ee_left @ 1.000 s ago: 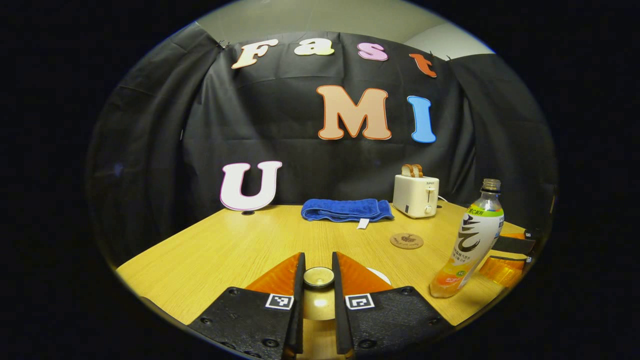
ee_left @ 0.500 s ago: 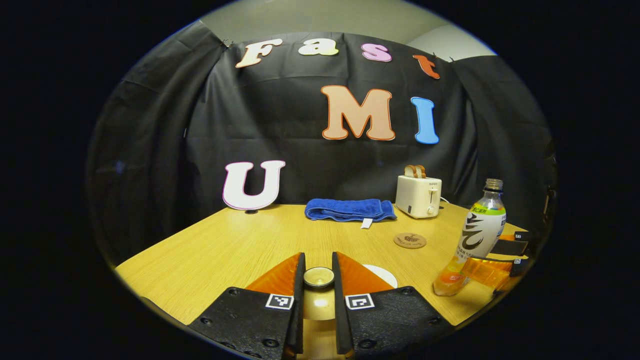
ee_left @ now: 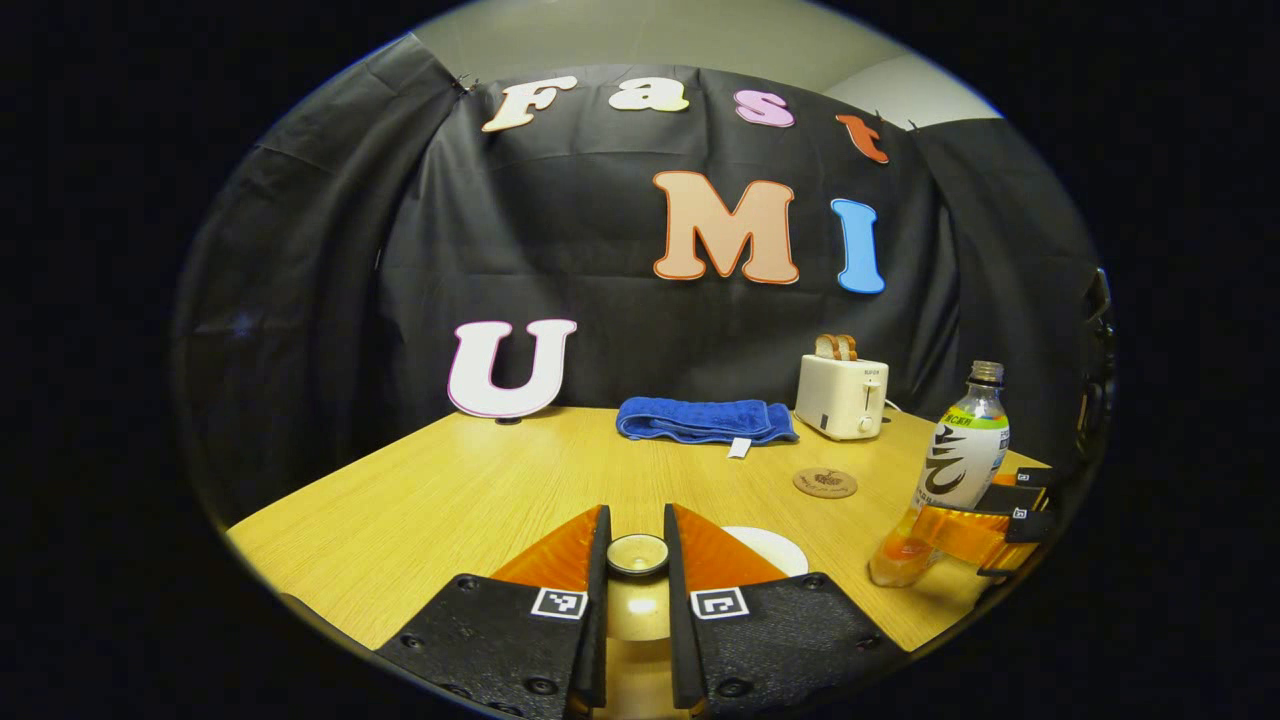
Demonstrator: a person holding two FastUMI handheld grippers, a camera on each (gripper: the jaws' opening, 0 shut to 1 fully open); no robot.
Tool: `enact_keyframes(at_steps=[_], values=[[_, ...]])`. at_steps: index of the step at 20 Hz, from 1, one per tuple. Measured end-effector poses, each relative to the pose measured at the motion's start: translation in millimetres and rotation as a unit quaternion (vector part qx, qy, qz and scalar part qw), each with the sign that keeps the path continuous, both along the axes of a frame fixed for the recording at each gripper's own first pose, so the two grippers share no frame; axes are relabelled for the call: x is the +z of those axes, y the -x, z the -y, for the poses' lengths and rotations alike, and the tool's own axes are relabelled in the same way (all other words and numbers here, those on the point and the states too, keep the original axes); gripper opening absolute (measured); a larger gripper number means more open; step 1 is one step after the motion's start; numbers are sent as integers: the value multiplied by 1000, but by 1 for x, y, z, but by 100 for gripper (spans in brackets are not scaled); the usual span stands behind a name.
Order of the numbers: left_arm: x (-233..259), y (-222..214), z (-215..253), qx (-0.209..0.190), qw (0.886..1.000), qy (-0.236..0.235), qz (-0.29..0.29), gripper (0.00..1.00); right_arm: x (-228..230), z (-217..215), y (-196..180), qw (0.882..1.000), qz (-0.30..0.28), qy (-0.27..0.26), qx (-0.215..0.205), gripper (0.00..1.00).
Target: Open the teacup lid with one hand, grasp the water bottle and pour water into the teacup with the other hand; after pouring, place the water bottle on the coaster and then close the teacup lid.
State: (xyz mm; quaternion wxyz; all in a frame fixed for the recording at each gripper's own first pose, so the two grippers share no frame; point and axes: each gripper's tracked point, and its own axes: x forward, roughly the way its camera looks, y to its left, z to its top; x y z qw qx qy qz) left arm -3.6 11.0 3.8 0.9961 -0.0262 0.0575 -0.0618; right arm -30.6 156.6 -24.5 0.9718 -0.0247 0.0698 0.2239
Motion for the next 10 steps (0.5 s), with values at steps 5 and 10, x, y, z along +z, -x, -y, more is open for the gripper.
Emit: enact_keyframes(at_steps=[5, 10], values=[[-3, -3, -12, 8, 1000, 2, -2, 23, 5, 1, -15, 995, 40, 86, -11, 73], [-11, -5, -23, 16, 1000, 6, -7, 23, 11, -1, -29, 979, 87, 182, -18, 73]])
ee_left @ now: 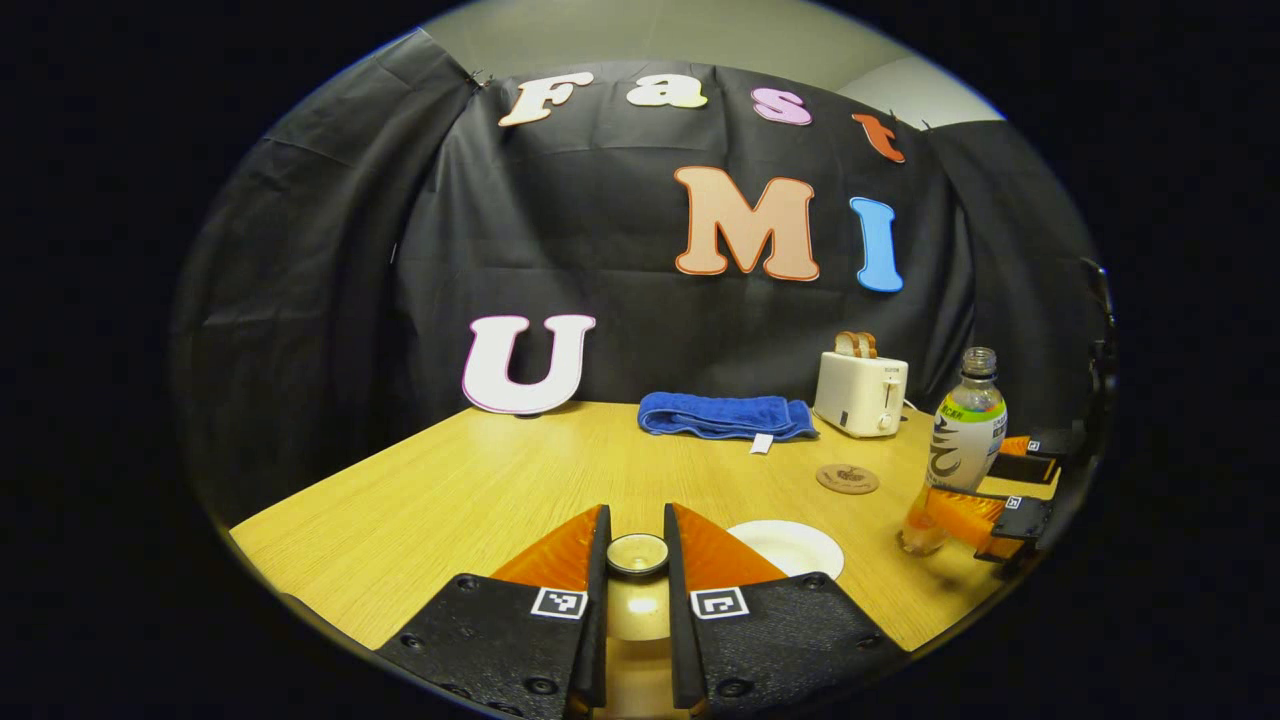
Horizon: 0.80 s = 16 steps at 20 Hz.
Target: Open the teacup lid with one hand, grasp the water bottle and pour water into the teacup with the other hand; after pouring, place the water bottle on the coaster and then close the teacup lid.
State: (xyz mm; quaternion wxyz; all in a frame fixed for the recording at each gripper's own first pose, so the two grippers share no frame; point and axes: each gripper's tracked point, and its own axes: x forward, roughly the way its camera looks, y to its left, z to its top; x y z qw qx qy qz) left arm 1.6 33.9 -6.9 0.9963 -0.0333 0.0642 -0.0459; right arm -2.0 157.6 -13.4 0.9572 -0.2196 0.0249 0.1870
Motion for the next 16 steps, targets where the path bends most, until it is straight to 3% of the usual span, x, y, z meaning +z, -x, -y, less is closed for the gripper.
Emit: enact_keyframes(at_steps=[7, 16], values=[[-6, 2, -28, 19, 1000, 7, -2, 23, -8, -11, -18, 989, 55, 140, -3, 75], [-7, 4, -52, 27, 1000, 8, 1, 23, -22, -24, -24, 949, 116, 294, 5, 74]])
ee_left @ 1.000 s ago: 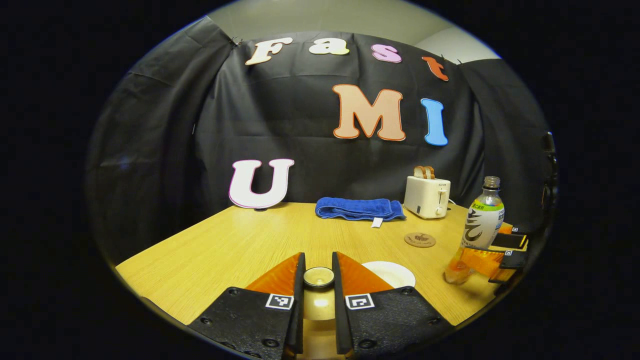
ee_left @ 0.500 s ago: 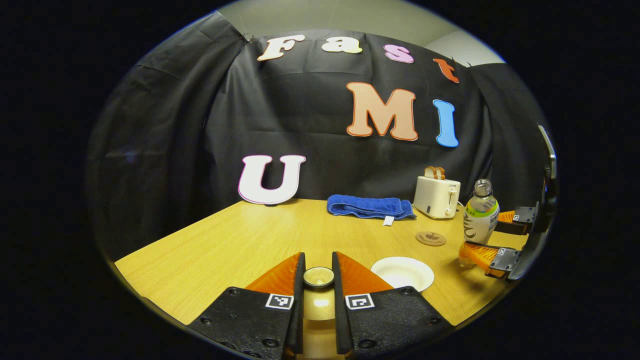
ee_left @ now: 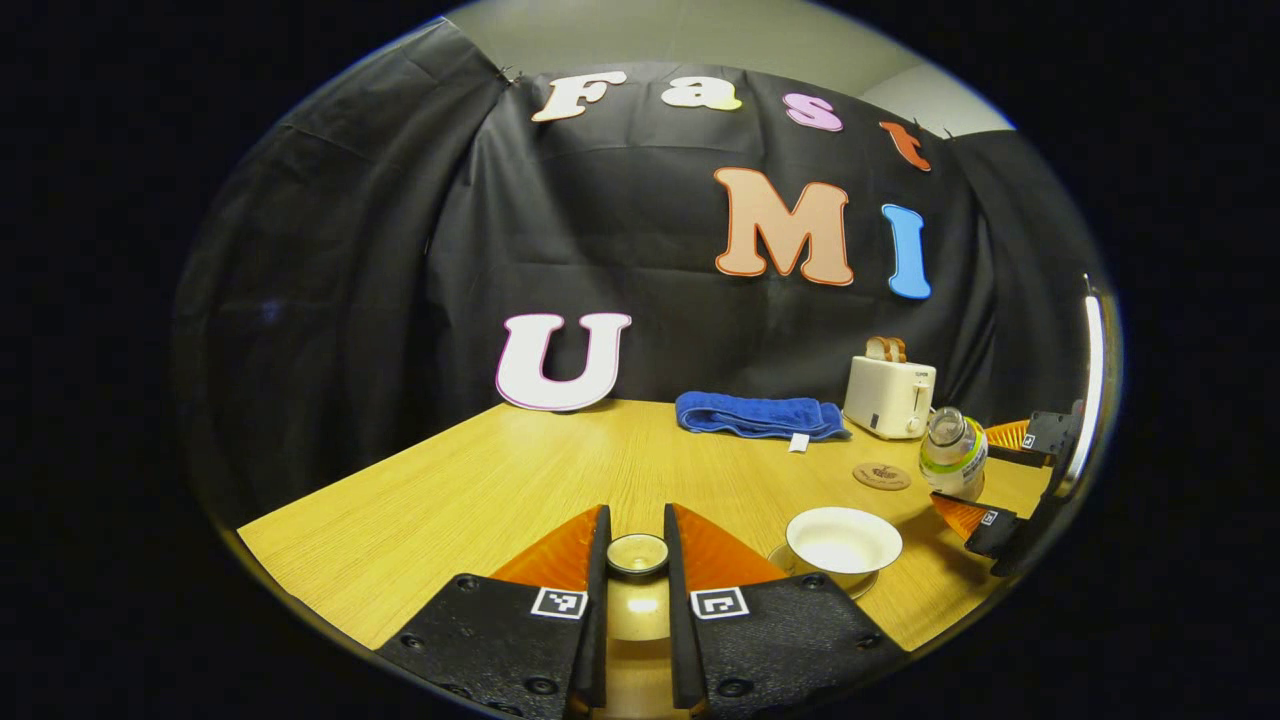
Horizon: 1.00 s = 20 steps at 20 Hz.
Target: Open the teacup lid with one hand, grasp the water bottle and pour water into the teacup with the other hand; after pouring, place the water bottle on the coaster and then close the teacup lid.
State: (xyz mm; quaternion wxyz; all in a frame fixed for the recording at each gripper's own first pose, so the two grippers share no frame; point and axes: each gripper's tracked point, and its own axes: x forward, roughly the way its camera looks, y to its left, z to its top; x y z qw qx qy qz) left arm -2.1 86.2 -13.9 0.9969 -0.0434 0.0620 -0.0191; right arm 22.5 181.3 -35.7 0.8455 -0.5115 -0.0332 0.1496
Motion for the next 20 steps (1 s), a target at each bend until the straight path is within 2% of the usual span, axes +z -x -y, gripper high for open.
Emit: enact_keyframes(at_steps=[3, 10, 20], values=[[0, 3, -4, -1, 1000, -4, 2, 23, -5, -5, 2, 999, 9, 52, 14, 65], [2, 8, -7, -4, 1000, 2, 8, 23, -7, -16, 5, 991, 40, 125, 28, 65], [6, 11, -10, -5, 1000, 4, 19, 23, 8, -20, 3, 972, 81, 216, 48, 65]])
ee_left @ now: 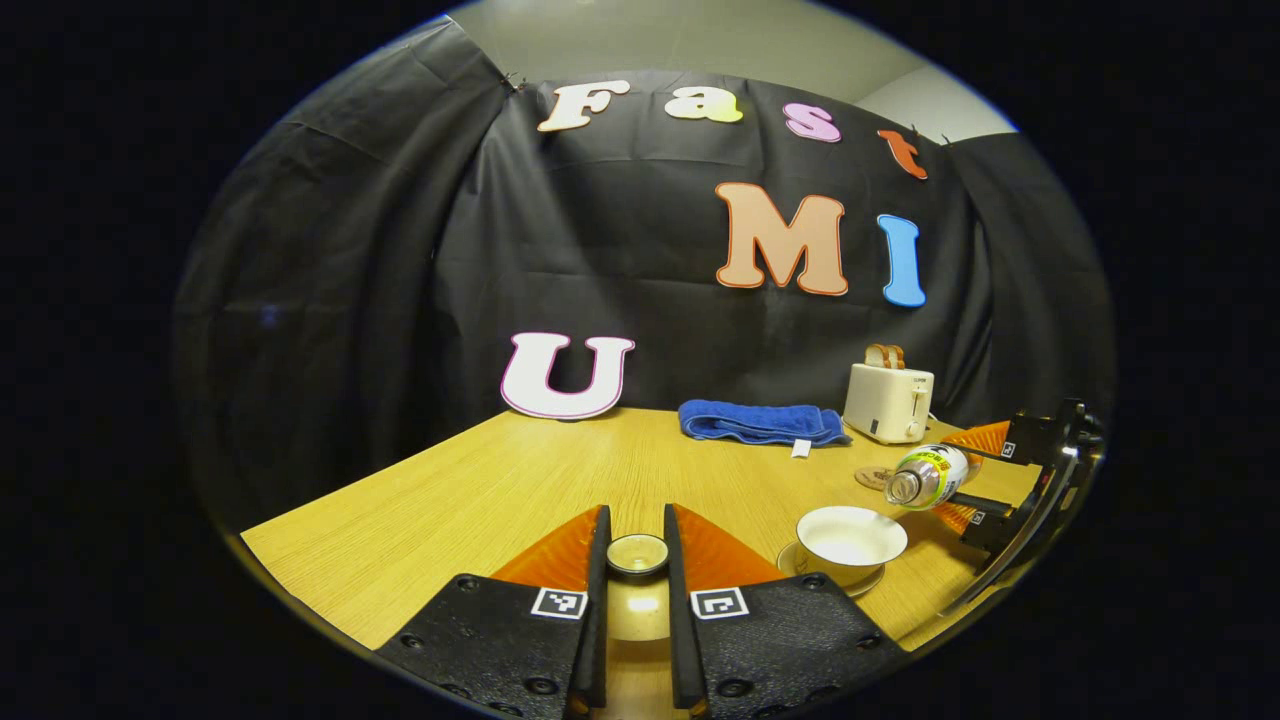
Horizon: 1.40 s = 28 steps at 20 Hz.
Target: Open the teacup lid with one hand, grasp the water bottle and pour water into the teacup with the other hand; after pouring, place the water bottle on the coaster and then close the teacup lid.
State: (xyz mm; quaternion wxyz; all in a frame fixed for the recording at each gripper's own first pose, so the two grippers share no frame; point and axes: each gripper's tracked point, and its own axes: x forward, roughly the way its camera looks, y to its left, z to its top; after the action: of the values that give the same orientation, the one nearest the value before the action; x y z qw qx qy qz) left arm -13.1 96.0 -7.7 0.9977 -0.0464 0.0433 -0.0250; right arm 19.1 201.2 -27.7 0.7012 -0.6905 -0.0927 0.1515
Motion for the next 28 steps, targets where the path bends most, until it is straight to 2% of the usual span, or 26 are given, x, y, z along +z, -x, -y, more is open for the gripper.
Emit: enact_keyframes(at_steps=[16, 28], values=[[-2, 1, -1, -1, 1000, 10, 1, 23, 1, -13, 7, 991, 34, 122, 42, 65], [-6, -1, -2, -1, 1000, 16, -4, 23, 19, -24, 0, 976, 76, 190, 73, 64]])
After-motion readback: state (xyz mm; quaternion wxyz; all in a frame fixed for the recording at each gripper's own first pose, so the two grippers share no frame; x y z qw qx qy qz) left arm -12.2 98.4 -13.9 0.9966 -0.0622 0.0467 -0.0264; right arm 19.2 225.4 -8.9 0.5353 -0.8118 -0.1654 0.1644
